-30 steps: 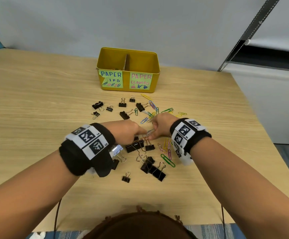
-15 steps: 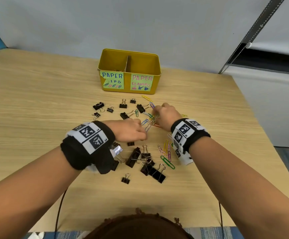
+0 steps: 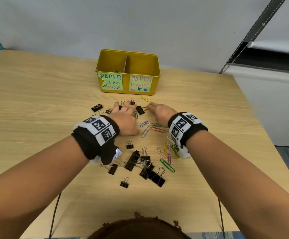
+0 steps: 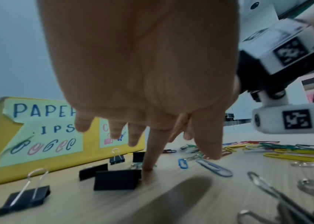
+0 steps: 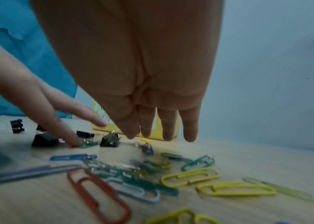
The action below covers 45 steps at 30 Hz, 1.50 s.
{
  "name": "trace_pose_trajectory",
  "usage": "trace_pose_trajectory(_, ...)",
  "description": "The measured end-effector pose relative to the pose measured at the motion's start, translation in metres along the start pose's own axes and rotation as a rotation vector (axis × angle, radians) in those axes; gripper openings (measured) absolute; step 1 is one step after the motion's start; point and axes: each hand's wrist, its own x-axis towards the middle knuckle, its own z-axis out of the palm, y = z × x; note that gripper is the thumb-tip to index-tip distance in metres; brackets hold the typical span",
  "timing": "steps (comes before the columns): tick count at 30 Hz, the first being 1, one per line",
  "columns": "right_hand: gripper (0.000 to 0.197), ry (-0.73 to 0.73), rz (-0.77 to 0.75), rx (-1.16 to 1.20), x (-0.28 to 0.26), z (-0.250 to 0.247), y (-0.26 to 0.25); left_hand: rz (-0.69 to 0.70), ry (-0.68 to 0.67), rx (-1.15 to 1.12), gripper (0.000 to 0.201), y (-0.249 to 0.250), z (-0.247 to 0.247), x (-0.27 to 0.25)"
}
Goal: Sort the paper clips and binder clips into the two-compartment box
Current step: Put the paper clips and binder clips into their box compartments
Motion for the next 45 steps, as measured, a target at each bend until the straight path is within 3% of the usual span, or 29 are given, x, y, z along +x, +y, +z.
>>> trace_pose_trajectory(4, 0.046, -0.052, 0.053, -0.039, 0.0, 0.001, 0.004, -0.003, 0.067, -0.048, 0.077, -0.002, 0.004, -0.002)
trace_pose_trajectory(9, 0.037, 0.075, 0.235, 0.067, -0.003, -0.02, 0.003, 0.002, 0.027, -0.044, 0.076, -0.002, 0.005, -0.001)
trace_pose_trajectory(12, 0.045, 0.119, 0.183, 0.086, 0.01, -0.024, -0.002, 0.08, 0.024, -0.031, 0.071, 0.008, 0.006, -0.005)
trace_pose_trajectory(18, 0.053, -0.024, 0.091, -0.022, 0.013, -0.023, 0.006, 0.192, 0.039, -0.048, 0.057, 0.013, 0.011, -0.011)
trace_pose_trajectory(22, 0.051, -0.002, 0.124, -0.027, 0.004, -0.021, 0.026, 0.176, 0.063, -0.074, 0.063, -0.001, 0.005, -0.001)
trace_pose_trajectory(25, 0.053, -0.016, 0.083, 0.109, -0.012, -0.016, 0.035, 0.146, 0.016, -0.026, 0.067, -0.006, -0.001, 0.014)
trace_pose_trajectory(28, 0.051, 0.136, 0.107, 0.228, -0.019, -0.012, 0.042, 0.065, 0.019, 0.011, 0.067, -0.01, -0.007, 0.019)
trace_pose_trajectory(31, 0.053, -0.012, 0.132, 0.158, -0.024, -0.003, 0.043, 0.105, 0.1, -0.04, 0.063, 0.002, -0.012, 0.013)
trace_pose_trajectory(34, 0.052, -0.123, 0.037, 0.118, -0.036, 0.0, 0.033, 0.193, 0.138, -0.148, 0.057, 0.016, -0.013, 0.008)
trace_pose_trajectory(39, 0.035, 0.023, 0.058, 0.25, -0.074, -0.01, 0.028, 0.155, 0.004, -0.279, 0.062, 0.017, -0.007, 0.011)
trace_pose_trajectory(40, 0.029, -0.046, 0.065, 0.278, -0.08, -0.009, 0.026, 0.147, -0.011, -0.29, 0.062, 0.016, -0.005, 0.012)
trace_pose_trajectory(43, 0.022, -0.463, 0.049, 0.462, -0.091, 0.006, 0.018, 0.144, -0.064, -0.323, 0.048, 0.016, -0.002, 0.015)
trace_pose_trajectory(45, 0.022, -0.596, 0.056, 0.57, -0.088, 0.02, 0.015, 0.15, -0.073, -0.313, 0.049, 0.019, -0.002, 0.017)
